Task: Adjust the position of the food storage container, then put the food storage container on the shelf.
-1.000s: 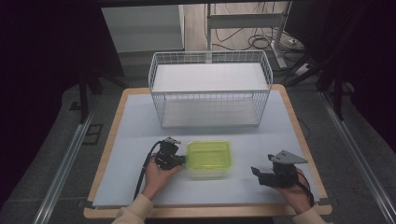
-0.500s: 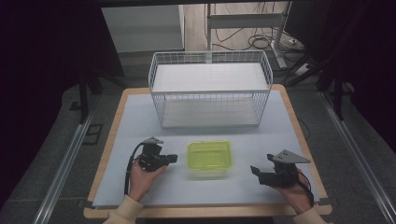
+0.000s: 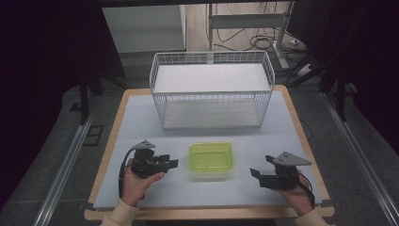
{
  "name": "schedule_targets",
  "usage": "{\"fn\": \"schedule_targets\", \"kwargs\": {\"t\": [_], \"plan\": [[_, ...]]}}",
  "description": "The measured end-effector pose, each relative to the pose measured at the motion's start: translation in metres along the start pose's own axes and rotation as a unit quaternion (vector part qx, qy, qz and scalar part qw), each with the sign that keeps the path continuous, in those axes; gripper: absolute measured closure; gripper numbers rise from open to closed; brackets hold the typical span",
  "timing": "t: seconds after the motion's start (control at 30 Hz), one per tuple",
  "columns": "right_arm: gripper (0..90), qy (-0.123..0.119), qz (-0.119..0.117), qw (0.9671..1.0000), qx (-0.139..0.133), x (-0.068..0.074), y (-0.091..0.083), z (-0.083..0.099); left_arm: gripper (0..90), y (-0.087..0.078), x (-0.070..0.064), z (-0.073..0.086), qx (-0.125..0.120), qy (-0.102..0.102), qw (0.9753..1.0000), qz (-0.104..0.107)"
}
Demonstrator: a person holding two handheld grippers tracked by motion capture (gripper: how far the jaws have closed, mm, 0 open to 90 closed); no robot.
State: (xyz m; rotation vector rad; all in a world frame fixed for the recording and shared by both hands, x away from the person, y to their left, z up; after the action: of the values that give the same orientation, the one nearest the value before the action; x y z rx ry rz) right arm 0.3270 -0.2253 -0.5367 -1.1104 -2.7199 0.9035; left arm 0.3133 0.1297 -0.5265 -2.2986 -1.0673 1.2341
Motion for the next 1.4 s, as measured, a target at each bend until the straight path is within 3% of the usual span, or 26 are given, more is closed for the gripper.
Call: {"fn": "schedule_targets", "kwargs": {"t": [0.07, 0.33, 0.53, 0.67, 0.8, 1.0, 1.17, 1.4], "plan": [[19.2, 0.005, -0.005, 1.0, -0.003, 0.0, 0.0, -0.001, 33.1, -0.002, -0.002, -0.001, 0.002, -0.01, 0.9999, 0.011], [20.8, 0.052, -0.055, 0.9971, 0.007, 0.003, 0.005, -0.011, 31.0, -0.004, -0.003, -0.002, 0.013, -0.045, 0.9981, 0.039], [25.0, 0.072, -0.075, 0.9945, 0.009, 0.006, 0.009, -0.021, 31.4, -0.001, -0.004, -0.003, 0.023, -0.049, 0.9975, 0.046], [26.7, 0.102, -0.094, 0.9903, 0.007, 0.005, 0.013, -0.03, 31.8, 0.0, -0.004, -0.004, 0.023, -0.06, 0.9967, 0.05], [29.4, 0.118, -0.11, 0.9868, 0.013, 0.005, 0.022, -0.038, 33.0, 0.003, -0.002, -0.006, 0.025, -0.069, 0.9959, 0.053], [33.4, 0.156, -0.134, 0.978, 0.03, 0.0, 0.039, -0.044, 35.0, 0.015, 0.0, -0.012, 0.032, -0.08, 0.9948, 0.054], [37.0, 0.176, -0.143, 0.9734, 0.036, -0.004, 0.049, -0.045, 36.7, 0.027, 0.001, -0.019, 0.036, -0.087, 0.9941, 0.055], [40.4, 0.182, -0.155, 0.9698, 0.049, 0.0, 0.061, -0.047, 38.6, 0.039, 0.004, -0.018, 0.049, -0.093, 0.9935, 0.044]]}}
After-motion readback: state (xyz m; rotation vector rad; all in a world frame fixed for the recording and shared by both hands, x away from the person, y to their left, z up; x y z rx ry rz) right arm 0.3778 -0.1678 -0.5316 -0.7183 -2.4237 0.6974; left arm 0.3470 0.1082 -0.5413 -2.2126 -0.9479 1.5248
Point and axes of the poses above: each handheld gripper's, and its own axes: y roughly forward along the jaws, z roughly out of its underside, x roughly to its left, the point moved 7 cm from there along y, roughly forward along the jaws, and after that the axes turned 13 degrees about -y, right-handed, at the moved point
